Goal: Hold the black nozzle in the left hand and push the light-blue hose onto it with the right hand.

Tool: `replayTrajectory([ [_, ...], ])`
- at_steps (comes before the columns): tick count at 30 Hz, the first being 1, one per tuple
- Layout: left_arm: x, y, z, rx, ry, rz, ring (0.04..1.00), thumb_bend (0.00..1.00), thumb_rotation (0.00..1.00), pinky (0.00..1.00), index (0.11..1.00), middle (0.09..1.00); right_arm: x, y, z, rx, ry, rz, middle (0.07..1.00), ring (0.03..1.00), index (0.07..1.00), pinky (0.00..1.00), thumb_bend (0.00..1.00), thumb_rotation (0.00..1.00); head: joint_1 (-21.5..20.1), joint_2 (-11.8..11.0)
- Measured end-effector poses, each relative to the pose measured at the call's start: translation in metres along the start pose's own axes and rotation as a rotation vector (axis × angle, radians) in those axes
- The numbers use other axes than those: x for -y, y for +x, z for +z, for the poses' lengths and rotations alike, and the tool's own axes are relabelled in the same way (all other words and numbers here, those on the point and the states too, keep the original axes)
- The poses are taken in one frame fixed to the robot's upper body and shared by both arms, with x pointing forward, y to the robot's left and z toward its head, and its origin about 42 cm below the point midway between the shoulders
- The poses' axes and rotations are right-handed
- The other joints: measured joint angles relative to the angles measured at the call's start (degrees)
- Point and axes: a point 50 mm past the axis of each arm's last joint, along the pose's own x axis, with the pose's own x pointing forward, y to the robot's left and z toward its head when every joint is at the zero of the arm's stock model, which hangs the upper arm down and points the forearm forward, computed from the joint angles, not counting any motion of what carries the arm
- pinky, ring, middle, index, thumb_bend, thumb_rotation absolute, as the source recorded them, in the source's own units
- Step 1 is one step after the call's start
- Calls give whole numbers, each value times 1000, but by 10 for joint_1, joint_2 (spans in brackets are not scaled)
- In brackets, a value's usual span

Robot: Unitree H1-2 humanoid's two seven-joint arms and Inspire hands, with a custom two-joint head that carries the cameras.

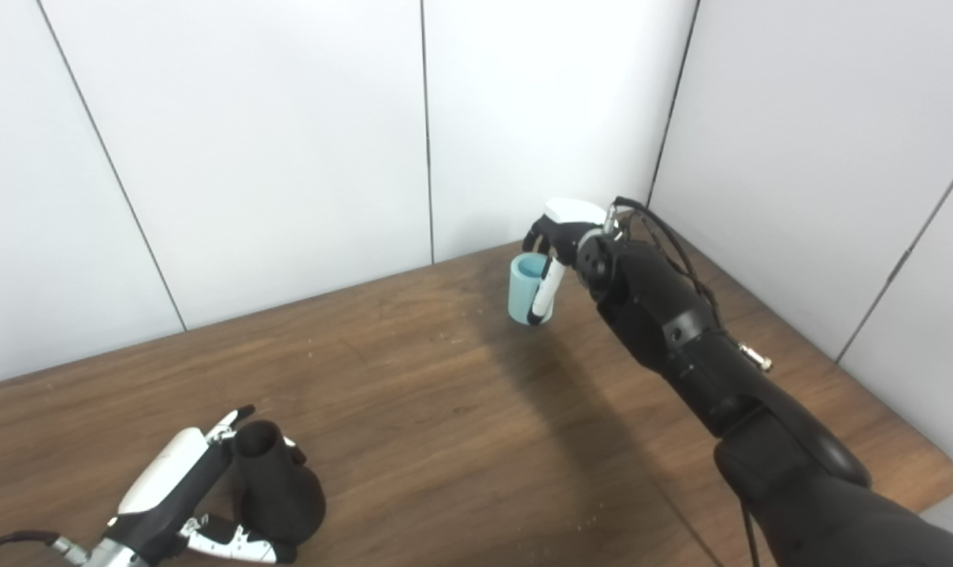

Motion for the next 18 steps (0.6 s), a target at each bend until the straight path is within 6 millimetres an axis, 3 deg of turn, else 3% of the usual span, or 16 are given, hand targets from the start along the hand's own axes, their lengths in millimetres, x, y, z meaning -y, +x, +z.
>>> replayTrajectory([
  [6, 0, -1, 1, 1, -1, 0, 607, 527, 0, 1000, 486, 472, -12, 0, 3, 15, 16, 20, 709, 625, 755, 511, 885, 20, 2, 6],
  [18, -1, -4, 0, -1, 0, 2, 607, 527, 0, 1000, 487, 472, -17, 3, 0, 24, 8, 17, 659, 623, 691, 516, 851, 0, 4, 12],
])
